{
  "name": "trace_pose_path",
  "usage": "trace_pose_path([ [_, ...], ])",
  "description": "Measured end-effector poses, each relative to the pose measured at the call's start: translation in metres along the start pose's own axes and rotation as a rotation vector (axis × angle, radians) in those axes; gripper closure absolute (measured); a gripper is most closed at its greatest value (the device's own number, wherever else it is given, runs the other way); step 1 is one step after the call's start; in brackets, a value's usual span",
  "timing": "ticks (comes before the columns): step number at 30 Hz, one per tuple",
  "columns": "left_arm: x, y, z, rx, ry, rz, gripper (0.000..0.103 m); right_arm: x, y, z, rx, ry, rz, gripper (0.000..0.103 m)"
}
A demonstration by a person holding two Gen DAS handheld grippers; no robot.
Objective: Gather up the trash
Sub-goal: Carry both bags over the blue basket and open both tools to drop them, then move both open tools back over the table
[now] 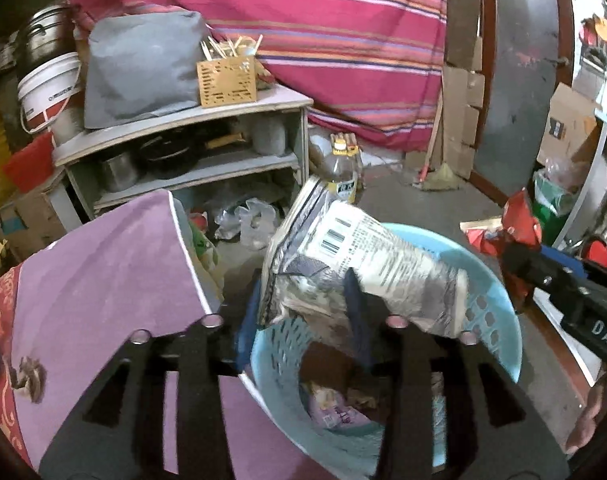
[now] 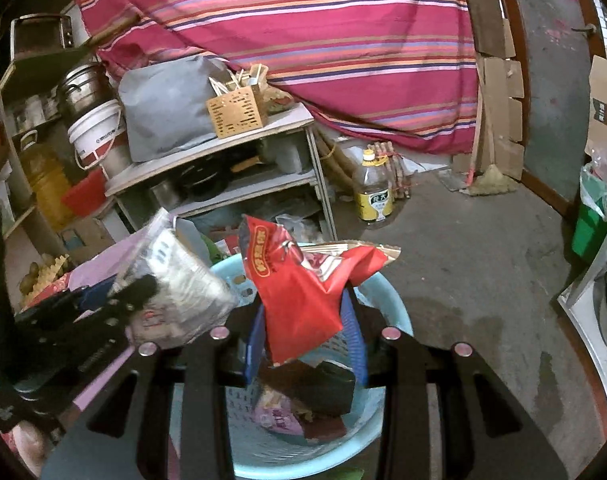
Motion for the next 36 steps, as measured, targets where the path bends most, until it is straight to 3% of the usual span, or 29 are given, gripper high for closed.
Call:
trace_pose_path([
  [5, -0.001, 0.0, 0.003, 0.004, -0.006, -0.003, 0.038, 0.0, -0.003, 0.005, 0.015, -0.002, 0.002, 0.068],
  [13, 0.02, -0.005, -0.015, -0.028, 0.073, -0.016, 0.019, 0.011, -0.008, 0.014, 0.035, -0.011, -0.028, 0.067],
  [16, 0.033, -0.009, -0.018, -0.017, 0.084, -0.031, 0.018, 0.017, -0.01, 0.018, 0.037, -0.019, -0.039, 0.067],
  [19, 0.044, -0.011, -0.023, -0.013, 0.097, -0.044, 0.018, 0.026, -0.01, 0.02, 0.015, -0.074, -0.084, 0.06],
  [23, 0.059, -0.012, -0.033, -0.021, 0.124, -0.051, 0.013, 0.035, -0.013, 0.023, 0.014, -0.103, -0.105, 0.039],
  [26, 0.074, -0.013, -0.044, -0.028, 0.149, -0.055, 0.011, 0.041, -0.015, 0.024, 0.017, -0.115, -0.115, 0.033],
  [32, 0.109, -0.023, -0.065, -0.035, 0.201, -0.079, 0.005, 0.056, -0.016, 0.022, 0.001, -0.118, -0.107, 0.012],
  [36, 0.143, -0.039, -0.081, -0.023, 0.236, -0.106, 0.005, 0.078, -0.021, 0.025, 0.007, -0.09, -0.103, 0.007],
])
Point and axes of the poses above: each gripper's, at about its wrist camera, not at the fingertips, and z roughly the way its jaws point, x to its left, y to its top, the point moved 4 cm from there along z, roughly the way its jaws point, and after that the axes turned 8 degrees about z, right-handed, at the moved point
